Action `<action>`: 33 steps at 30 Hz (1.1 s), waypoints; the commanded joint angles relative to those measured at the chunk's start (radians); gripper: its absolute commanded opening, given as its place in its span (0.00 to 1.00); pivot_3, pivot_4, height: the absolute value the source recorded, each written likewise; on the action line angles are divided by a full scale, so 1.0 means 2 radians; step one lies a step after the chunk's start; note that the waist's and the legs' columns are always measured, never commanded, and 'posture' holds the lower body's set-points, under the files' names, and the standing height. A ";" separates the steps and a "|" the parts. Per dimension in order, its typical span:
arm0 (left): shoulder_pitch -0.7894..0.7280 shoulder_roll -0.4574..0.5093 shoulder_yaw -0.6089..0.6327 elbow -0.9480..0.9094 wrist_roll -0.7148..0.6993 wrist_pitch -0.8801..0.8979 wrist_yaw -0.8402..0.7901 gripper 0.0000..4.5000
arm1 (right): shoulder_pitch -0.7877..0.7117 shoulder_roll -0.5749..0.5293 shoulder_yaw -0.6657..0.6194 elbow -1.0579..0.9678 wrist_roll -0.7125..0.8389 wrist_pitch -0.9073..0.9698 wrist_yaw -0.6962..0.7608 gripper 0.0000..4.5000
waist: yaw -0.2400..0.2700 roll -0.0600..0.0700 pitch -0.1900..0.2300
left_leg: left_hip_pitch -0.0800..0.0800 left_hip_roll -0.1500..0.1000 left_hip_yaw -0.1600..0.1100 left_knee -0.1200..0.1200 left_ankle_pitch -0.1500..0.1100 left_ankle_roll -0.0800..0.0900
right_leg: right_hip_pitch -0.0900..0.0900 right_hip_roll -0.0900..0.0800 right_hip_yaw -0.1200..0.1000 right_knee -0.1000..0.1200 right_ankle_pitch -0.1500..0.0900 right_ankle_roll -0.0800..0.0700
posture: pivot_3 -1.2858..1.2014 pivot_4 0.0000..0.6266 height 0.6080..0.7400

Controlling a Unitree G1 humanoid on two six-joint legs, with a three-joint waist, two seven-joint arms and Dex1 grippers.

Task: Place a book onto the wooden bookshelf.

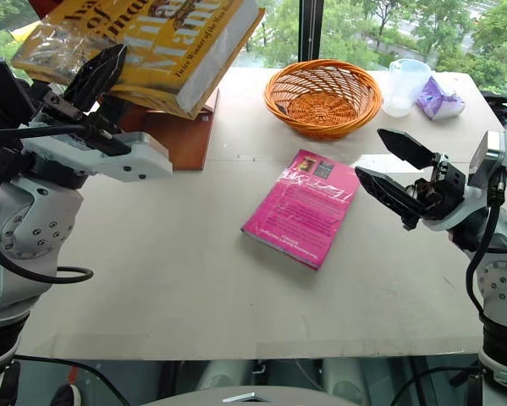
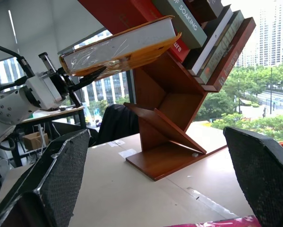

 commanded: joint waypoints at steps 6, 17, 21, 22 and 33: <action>-0.015 -0.035 0.003 0.008 0.051 0.038 -0.062 0.10 | 0.001 0.008 0.000 -0.020 0.002 -0.006 -0.008 1.00 | -0.002 0.000 0.000 | 0.001 0.000 0.000 0.000 0.000 0.000 | 0.000 0.001 0.000 0.002 0.000 0.000 | 0.52 0.24 1.00; -0.109 -0.034 -0.035 0.144 0.053 0.049 -0.161 0.10 | 0.008 0.021 0.008 -0.035 -0.003 -0.012 -0.028 1.00 | -0.004 -0.001 0.000 | 0.001 0.000 0.000 0.002 0.000 0.000 | 0.000 0.001 0.000 0.004 0.000 0.001 | 0.52 0.24 1.00; -0.138 -0.020 -0.051 0.188 0.030 0.056 -0.229 0.10 | 0.012 0.023 0.005 -0.039 -0.006 -0.015 -0.032 1.00 | -0.012 -0.001 0.000 | 0.001 0.000 0.000 0.003 0.000 0.000 | 0.000 0.001 0.000 0.004 0.001 0.002 | 0.52 0.24 1.00; -0.150 -0.022 -0.055 0.198 0.024 0.057 -0.240 0.10 | 0.014 0.024 0.004 -0.041 -0.005 -0.016 -0.035 1.00 | -0.012 -0.001 0.000 | 0.001 0.000 0.000 0.003 0.000 0.000 | 0.000 0.001 0.000 0.004 0.001 0.003 | 0.52 0.24 1.00; -0.290 0.041 -0.097 0.366 0.015 -0.005 -0.298 0.10 | 0.023 0.031 0.003 -0.044 -0.008 -0.030 -0.035 1.00 | -0.018 -0.001 0.001 | 0.001 0.000 0.000 0.003 0.000 0.000 | 0.000 0.002 0.001 0.005 0.001 0.003 | 0.52 0.24 1.00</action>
